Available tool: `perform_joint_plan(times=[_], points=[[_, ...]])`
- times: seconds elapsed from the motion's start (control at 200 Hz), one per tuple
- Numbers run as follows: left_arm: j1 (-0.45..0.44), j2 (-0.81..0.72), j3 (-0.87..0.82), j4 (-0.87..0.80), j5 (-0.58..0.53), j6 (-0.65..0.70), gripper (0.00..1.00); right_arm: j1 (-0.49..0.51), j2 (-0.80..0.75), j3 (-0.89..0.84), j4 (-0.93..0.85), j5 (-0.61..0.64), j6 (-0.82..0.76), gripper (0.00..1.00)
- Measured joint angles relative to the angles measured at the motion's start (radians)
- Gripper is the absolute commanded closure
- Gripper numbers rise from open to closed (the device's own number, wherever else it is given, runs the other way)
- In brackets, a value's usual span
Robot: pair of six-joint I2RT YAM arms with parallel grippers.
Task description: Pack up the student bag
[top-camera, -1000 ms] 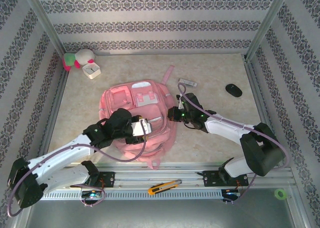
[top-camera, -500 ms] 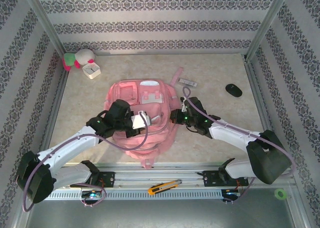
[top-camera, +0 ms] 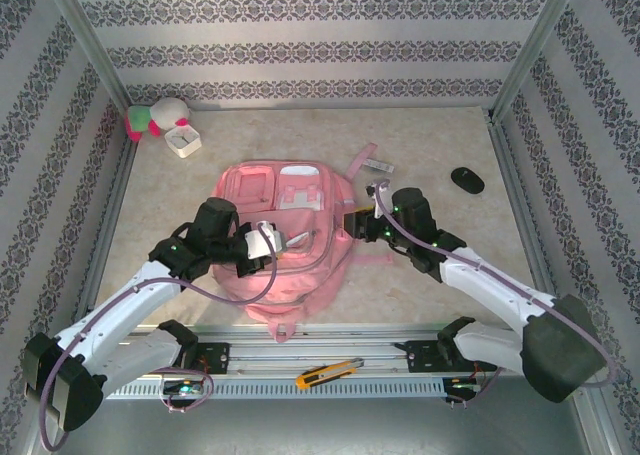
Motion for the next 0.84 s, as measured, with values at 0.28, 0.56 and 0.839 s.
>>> perform_joint_plan(times=[0.28,0.56,0.839], points=[[0.04,-0.041,-0.062,0.022,0.095,0.045,1.0,0.011,0.055,0.093,-0.096,-0.3,-0.57,0.41],[0.045,-0.053,-0.069,0.032,0.117,0.049,1.0,0.058,0.296,0.245,-0.245,-0.497,-0.819,0.47],[0.046,-0.058,-0.081,0.055,0.117,0.048,1.0,0.067,0.32,0.288,-0.379,-0.605,-0.859,0.65]])
